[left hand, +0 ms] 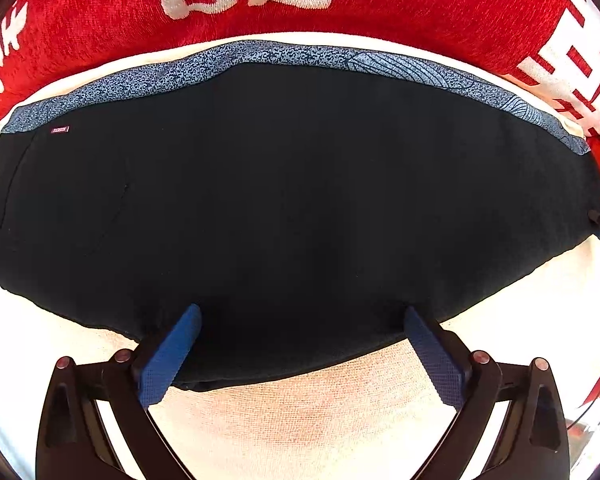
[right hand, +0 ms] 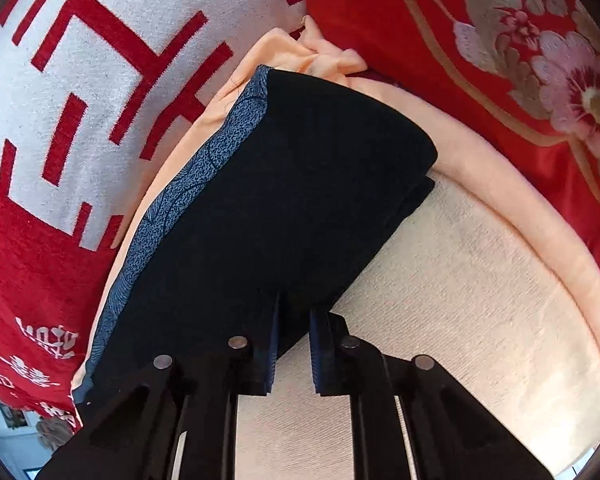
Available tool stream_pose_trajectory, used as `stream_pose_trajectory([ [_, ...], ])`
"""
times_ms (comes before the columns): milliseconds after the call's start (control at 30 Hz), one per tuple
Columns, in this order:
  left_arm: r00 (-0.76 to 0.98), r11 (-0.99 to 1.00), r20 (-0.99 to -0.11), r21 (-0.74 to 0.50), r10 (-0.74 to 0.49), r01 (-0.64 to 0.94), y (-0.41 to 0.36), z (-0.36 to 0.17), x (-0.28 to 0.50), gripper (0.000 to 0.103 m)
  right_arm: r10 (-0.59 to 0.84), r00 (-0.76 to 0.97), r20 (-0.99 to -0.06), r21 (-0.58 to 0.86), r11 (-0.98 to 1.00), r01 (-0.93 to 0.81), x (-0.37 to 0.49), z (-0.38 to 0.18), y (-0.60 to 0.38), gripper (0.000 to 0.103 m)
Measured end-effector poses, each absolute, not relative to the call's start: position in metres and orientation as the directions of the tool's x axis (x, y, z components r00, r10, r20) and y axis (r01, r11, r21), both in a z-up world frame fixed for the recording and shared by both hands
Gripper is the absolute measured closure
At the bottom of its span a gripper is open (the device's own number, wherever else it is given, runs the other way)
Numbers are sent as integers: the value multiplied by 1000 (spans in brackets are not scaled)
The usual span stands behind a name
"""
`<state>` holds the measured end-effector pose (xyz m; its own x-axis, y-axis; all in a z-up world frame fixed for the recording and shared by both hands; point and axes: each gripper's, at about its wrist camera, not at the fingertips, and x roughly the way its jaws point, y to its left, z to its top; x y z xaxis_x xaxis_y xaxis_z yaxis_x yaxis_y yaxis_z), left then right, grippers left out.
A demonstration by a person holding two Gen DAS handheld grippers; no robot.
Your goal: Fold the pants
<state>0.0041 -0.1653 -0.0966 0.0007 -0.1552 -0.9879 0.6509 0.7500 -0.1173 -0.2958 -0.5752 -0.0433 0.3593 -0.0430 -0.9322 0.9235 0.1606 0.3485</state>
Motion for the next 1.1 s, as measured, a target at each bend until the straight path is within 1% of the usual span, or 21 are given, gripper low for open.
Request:
stream_pose_trajectory([
  [33,-3,751,-988,-117,-152,650,-163,-96,4,1,-53,337,-940,322,191,927,-292,-39,-572,89],
  [67,-5,751,-989,-116,-149,650,-164,-96,4,1,-62,311,-948,290,225,930,-289,-34,-568,83],
  [100,-6,752,-990,-114,-144,649,-168,-96,4,1,-66,279,-958,254,253,933,-286,-31,-564,81],
  [133,-7,754,-990,-110,-139,647,-169,-96,5,1,-63,265,-962,239,268,933,-285,-28,-559,81],
  [267,-12,775,-993,-102,-121,624,-172,-90,8,1,-31,236,-971,216,307,927,-288,-22,-535,80],
  [367,-11,792,-993,-101,-118,602,-176,-82,12,1,-2,224,-975,212,313,926,-293,-24,-514,72],
  [400,-3,795,-993,-98,-120,598,-179,-78,13,1,12,219,-976,211,314,926,-294,-26,-506,71],
  [533,72,787,-983,-91,-170,611,-196,-55,28,1,13,207,-978,197,364,910,-286,-23,-486,71],
  [633,122,786,-974,-75,-188,614,-214,-48,50,1,26,273,-962,255,451,855,-262,-12,-478,71],
  [733,177,793,-968,-36,-179,608,-235,-49,77,1,79,339,-937,328,527,784,-221,-8,-476,71],
  [833,231,801,-960,11,-159,599,-255,-55,105,1,111,354,-929,349,582,735,-176,-12,-481,71],
  [900,241,803,-959,23,-151,595,-266,-65,121,1,118,355,-927,348,623,701,-143,-17,-483,65],
  [1000,223,802,-970,56,-98,595,-276,-92,139,1,113,316,-942,306,678,668,-121,-37,-484,61],
  [1033,207,808,-975,52,-87,587,-277,-101,144,1,105,291,-951,280,692,665,-116,-45,-483,61],
  [1100,175,837,-977,-7,-122,548,-273,-112,157,0,77,277,-958,247,714,656,-108,-50,-484,61],
])
